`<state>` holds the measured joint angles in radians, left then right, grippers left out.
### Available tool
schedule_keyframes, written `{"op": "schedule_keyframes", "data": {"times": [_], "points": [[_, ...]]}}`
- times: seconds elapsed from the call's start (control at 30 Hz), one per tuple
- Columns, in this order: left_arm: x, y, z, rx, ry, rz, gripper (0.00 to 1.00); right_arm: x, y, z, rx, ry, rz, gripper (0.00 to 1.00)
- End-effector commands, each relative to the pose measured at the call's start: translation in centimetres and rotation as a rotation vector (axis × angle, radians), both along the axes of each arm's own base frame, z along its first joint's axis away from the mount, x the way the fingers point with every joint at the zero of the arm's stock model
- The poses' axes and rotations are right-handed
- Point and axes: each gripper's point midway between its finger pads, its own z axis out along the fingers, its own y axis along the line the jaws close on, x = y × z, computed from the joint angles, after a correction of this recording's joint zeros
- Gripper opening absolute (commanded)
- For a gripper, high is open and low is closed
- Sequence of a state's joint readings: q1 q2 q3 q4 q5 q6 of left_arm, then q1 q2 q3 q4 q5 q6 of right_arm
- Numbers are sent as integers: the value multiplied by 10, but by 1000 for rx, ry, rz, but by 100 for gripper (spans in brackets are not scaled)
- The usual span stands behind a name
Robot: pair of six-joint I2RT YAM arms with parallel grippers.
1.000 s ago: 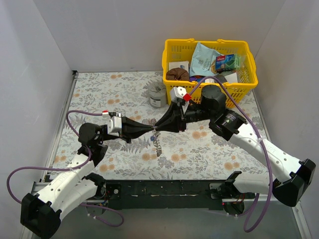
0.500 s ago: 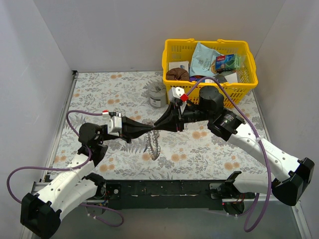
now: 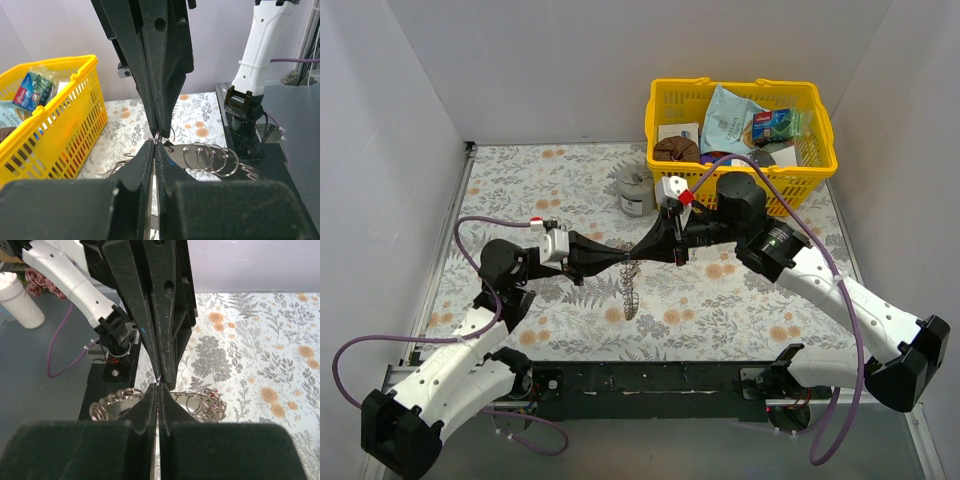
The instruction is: Put the keys on the keyring
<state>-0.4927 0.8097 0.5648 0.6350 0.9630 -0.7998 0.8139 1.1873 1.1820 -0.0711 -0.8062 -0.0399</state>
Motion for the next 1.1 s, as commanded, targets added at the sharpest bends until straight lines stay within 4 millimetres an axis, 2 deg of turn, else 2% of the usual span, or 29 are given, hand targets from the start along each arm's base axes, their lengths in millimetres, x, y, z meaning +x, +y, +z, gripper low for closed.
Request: {"op": "schedule_keyframes", "data": {"times": [0.0, 0.03, 0.07, 0.1, 0.13, 0.27, 0.37, 0.43, 0.5, 0.53, 0.7, 0.87, 1.07], "points": [[-1, 1, 17, 81, -53, 3, 2, 11, 3, 0, -50, -36, -33, 1], [2, 0, 14, 110, -51, 6, 12, 12, 2, 6, -52, -51, -35, 1], [3, 2, 28, 124, -114, 18, 18, 12, 0, 0, -84, -60, -29, 1], [5, 1, 12, 184, -48, 15, 21, 14, 0, -3, -104, -58, -29, 1], [6, 2, 13, 201, -48, 19, 28, 14, 0, -5, -121, -58, -25, 1], [9, 2, 8, 258, -12, 16, 38, 12, -1, -6, -175, -56, 9, 1], [11, -1, 6, 286, 23, -4, 41, 14, -2, -13, -224, -54, 24, 1], [15, -3, 2, 319, 55, -16, 42, 18, -1, -10, -240, -79, 21, 1], [15, -3, -6, 358, 94, -33, 43, 19, -3, -12, -274, -72, 22, 1], [17, -3, -1, 361, 74, -32, 43, 21, -4, -14, -289, -79, 11, 1], [19, -6, -13, 408, 123, -62, 44, 24, -8, -23, -345, -81, 9, 1], [20, -9, -17, 412, 134, -90, 33, 25, -7, -24, -345, -83, 13, 1], [22, -12, -23, 417, 150, -110, 30, 25, -5, -19, -319, -87, 16, 1]]}}
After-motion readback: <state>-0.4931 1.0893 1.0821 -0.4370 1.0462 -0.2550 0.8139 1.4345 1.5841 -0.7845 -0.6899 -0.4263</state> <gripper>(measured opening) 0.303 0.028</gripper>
